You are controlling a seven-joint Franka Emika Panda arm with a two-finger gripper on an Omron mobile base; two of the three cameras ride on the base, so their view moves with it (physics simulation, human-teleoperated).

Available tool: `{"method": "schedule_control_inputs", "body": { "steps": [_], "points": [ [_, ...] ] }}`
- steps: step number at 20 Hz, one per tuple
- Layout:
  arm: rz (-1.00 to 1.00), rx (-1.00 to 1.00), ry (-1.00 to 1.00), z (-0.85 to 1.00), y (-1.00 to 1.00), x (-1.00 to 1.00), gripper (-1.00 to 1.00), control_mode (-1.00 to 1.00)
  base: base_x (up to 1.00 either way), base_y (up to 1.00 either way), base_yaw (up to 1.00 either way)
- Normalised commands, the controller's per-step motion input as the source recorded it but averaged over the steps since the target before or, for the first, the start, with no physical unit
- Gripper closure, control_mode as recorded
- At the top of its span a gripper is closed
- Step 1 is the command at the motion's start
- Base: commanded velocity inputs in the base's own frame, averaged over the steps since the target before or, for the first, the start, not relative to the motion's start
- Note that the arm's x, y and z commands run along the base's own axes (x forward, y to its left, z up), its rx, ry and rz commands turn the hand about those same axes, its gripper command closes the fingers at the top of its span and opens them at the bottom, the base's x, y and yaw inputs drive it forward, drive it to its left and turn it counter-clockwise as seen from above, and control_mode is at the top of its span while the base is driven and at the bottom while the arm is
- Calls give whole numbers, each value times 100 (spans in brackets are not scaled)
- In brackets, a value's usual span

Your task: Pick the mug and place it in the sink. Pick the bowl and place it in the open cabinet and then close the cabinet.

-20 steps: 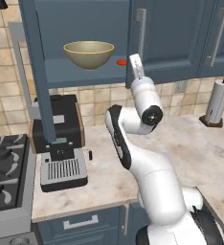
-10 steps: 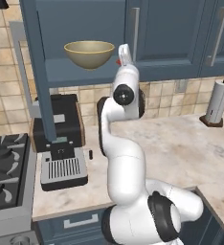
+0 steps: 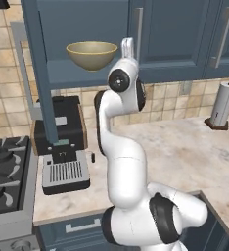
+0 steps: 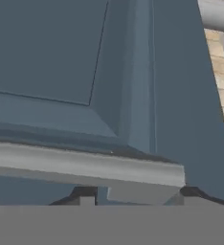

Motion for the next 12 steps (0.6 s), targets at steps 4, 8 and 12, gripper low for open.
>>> {"method": "schedule_control_inputs", "body": {
  "steps": [4, 8, 12],
  "points": [
    [1, 38, 22, -51, 29, 10, -100, -100, 0, 0, 0],
    [7, 31, 0, -98, 77, 0, -100, -100, 0, 0, 0],
    [6, 12, -16, -57, 25, -23, -100, -100, 0, 0, 0]
  ]
}}
